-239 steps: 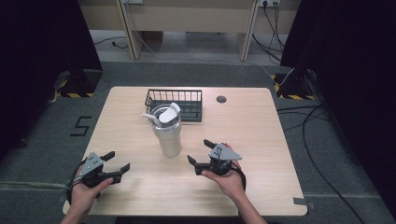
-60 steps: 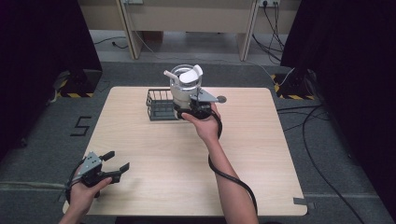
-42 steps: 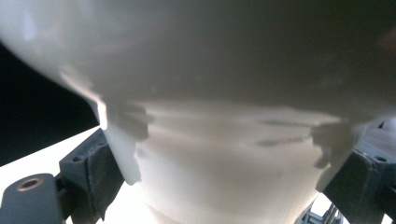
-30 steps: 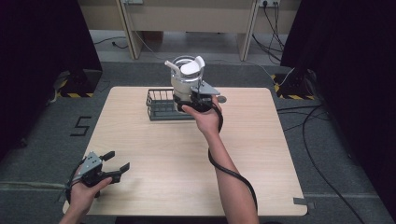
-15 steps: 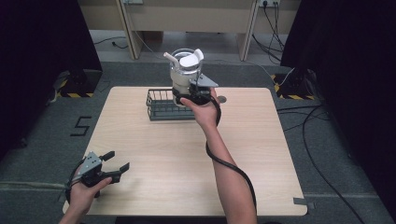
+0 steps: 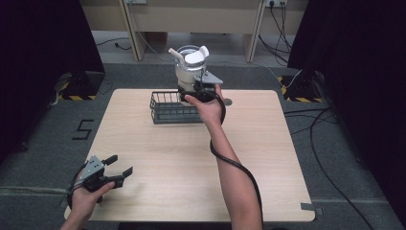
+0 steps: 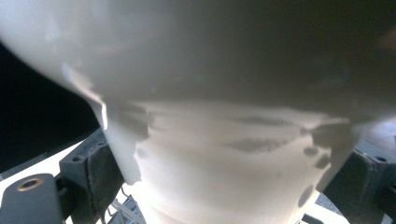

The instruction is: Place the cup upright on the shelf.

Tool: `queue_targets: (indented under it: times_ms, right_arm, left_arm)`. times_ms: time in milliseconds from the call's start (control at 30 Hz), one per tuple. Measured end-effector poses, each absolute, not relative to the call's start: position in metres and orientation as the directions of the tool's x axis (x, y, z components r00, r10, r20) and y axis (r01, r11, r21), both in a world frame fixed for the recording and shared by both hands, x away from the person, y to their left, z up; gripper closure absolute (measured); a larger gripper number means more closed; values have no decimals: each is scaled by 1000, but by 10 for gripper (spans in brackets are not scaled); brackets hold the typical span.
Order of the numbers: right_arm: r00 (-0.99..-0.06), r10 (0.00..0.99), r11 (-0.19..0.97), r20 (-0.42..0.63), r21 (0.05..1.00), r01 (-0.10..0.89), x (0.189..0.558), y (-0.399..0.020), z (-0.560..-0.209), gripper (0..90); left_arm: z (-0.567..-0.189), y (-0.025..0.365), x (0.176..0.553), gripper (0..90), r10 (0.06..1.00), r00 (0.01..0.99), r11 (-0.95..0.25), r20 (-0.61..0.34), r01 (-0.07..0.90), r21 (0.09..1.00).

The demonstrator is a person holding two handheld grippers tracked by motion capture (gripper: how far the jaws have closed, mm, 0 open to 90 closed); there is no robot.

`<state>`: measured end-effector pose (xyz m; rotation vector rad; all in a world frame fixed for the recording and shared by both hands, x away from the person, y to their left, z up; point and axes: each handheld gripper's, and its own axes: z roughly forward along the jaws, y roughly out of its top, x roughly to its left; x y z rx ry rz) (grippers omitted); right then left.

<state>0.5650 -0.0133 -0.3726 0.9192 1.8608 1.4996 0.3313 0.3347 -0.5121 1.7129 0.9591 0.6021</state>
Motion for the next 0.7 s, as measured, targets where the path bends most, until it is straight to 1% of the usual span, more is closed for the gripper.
queue_targets:
  times_ms: [500, 700]
  right_arm:
    - [-569, 822, 123, 20, 969, 213, 591, -8, -392, 115]
    - [-568, 823, 123, 22, 969, 215, 596, -5, -401, 115]
  left_arm:
    - [-513, 335, 332, 160, 831, 554, -141, -60, 314, 939]
    - [-513, 335, 332, 160, 830, 554, -140, -62, 314, 939]
